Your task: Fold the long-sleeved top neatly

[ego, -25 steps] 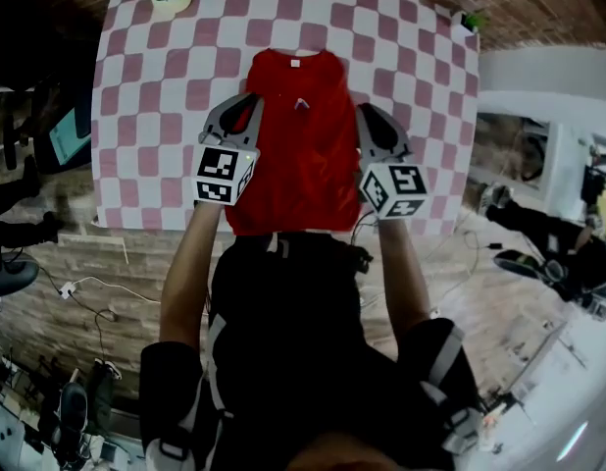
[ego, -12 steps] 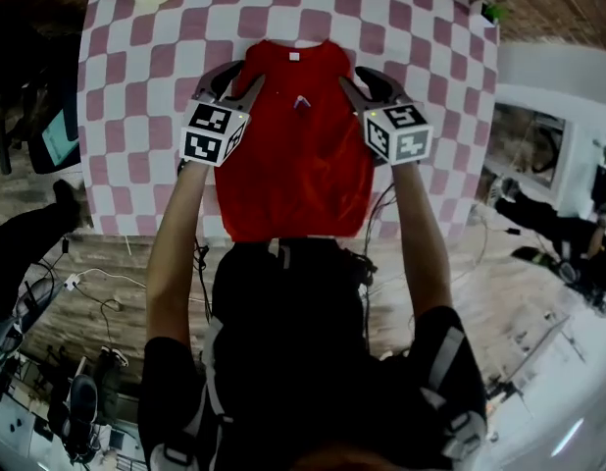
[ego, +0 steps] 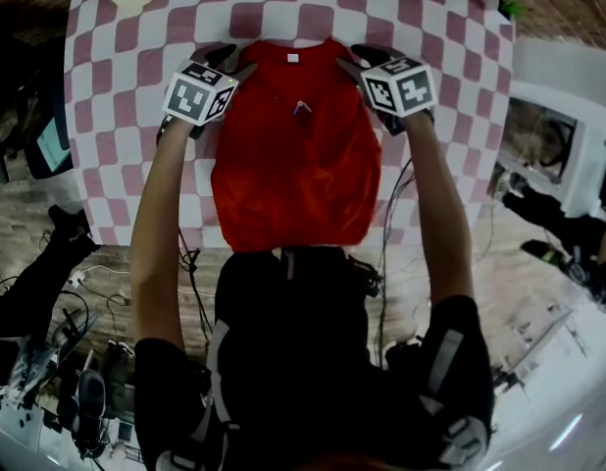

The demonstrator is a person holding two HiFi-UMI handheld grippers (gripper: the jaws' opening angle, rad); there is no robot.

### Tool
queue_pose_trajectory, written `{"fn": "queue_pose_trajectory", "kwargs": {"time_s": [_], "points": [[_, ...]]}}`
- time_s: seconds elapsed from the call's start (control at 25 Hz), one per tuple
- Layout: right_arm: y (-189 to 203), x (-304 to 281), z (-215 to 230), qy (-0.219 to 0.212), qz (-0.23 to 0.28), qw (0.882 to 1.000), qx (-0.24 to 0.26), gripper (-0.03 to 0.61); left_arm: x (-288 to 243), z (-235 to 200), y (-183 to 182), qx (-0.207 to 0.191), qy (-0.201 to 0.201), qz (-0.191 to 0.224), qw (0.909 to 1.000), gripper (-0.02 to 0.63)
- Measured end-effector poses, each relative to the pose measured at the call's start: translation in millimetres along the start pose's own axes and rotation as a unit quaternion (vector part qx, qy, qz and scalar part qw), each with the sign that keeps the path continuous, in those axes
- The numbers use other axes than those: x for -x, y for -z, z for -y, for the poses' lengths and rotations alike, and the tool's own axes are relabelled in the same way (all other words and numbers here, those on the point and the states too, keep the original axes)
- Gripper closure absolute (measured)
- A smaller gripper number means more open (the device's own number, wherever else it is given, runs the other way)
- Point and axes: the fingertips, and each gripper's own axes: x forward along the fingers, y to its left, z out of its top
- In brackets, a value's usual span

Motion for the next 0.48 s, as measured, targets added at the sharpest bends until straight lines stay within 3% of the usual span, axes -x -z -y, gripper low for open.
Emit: {"fn": "queue_pose_trajectory", "kwargs": {"time_s": [0.16,0.36,0.48], "points": [[10,-17,7,-0.015,-0.047,0.999,0.011,0.412,-10,3,7,-0.016,0.025,-0.044,0.9986,0.405],[24,-31,15,0.002,-0.102,0.994,0.036,0.405,-13,-2,12,-0.065,0.005,-0.072,0.9953,0.419],[32,-30,19,0.013,-0.115,0.992,0.049,0.489,-11,-3,17,-0.089,-0.002,-0.09,0.992,0.517]]}}
